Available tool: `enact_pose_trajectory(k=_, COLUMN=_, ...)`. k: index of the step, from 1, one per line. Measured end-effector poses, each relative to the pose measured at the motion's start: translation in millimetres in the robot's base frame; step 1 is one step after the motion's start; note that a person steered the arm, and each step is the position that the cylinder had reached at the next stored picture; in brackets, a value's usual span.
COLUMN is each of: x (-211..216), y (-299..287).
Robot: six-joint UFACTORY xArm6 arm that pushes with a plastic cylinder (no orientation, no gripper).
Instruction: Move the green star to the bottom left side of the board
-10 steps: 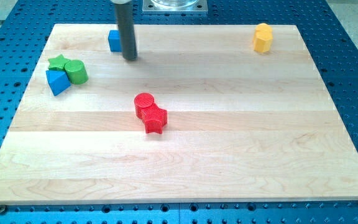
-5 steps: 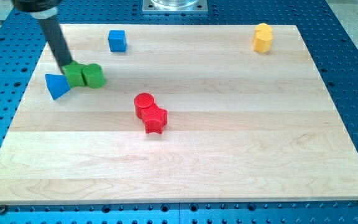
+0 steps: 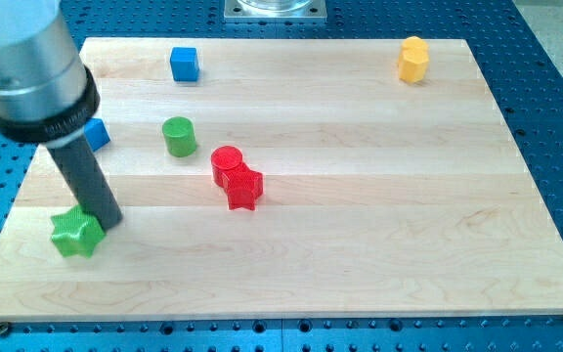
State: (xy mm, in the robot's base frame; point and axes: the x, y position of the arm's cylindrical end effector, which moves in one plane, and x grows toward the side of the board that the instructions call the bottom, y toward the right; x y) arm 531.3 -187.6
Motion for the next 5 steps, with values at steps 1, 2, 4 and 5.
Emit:
enact_pose_trajectory(k=1, x=24.6, y=-35.7)
enact_pose_trajectory(k=2, x=36.7, y=-27.8)
enact_pose_trajectory(k=4, x=-23.6, y=61.6)
enact_pose_trajectory(k=5, x=-64.5, y=82.1)
